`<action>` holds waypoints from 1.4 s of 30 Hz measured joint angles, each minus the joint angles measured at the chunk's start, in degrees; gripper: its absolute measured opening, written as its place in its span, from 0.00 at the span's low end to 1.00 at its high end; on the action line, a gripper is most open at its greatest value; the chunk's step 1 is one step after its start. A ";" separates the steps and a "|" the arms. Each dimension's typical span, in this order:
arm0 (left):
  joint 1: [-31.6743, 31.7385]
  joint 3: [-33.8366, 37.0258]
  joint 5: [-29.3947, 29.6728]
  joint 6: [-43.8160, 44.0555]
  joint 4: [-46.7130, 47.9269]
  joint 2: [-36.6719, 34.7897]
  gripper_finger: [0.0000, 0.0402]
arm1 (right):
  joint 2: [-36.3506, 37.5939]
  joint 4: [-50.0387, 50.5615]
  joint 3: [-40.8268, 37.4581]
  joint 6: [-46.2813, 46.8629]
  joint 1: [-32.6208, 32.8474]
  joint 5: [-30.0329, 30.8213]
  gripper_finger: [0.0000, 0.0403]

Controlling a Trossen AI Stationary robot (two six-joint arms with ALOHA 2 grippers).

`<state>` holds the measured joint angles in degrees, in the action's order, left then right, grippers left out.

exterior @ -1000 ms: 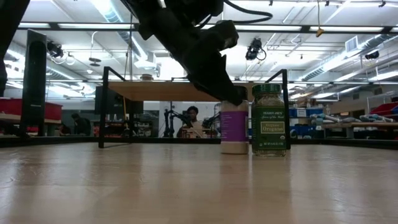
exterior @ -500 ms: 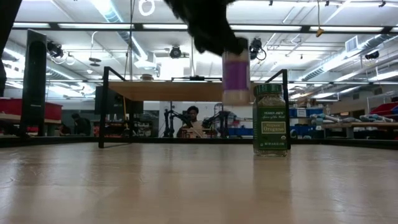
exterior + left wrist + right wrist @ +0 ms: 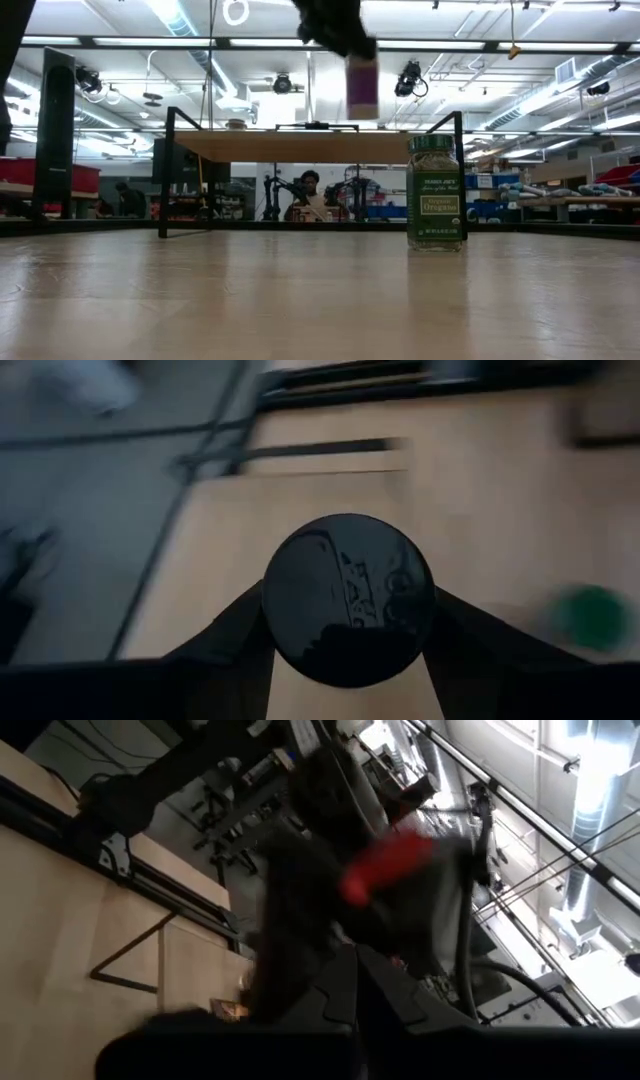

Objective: Shelf spices
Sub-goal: Put the purple seasoning bottle on the shelf

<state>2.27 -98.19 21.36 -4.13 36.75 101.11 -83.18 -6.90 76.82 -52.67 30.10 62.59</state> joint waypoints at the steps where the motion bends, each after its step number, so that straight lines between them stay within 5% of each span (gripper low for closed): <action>1: 1.37 0.00 0.87 1.07 0.01 0.03 0.50 | 0.00 -0.15 0.00 -0.02 0.25 0.00 0.00; 17: 18.83 0.00 1.76 13.90 -2.86 0.55 0.49 | 0.00 -1.00 0.00 -1.98 2.65 2.12 0.00; 42: 19.42 -0.09 -2.89 16.20 2.80 1.93 0.51 | 0.00 -1.02 0.00 -1.97 2.65 2.12 0.00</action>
<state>21.69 -98.28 18.47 12.07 39.55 103.04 -83.18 -7.92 76.82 -54.63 32.75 64.71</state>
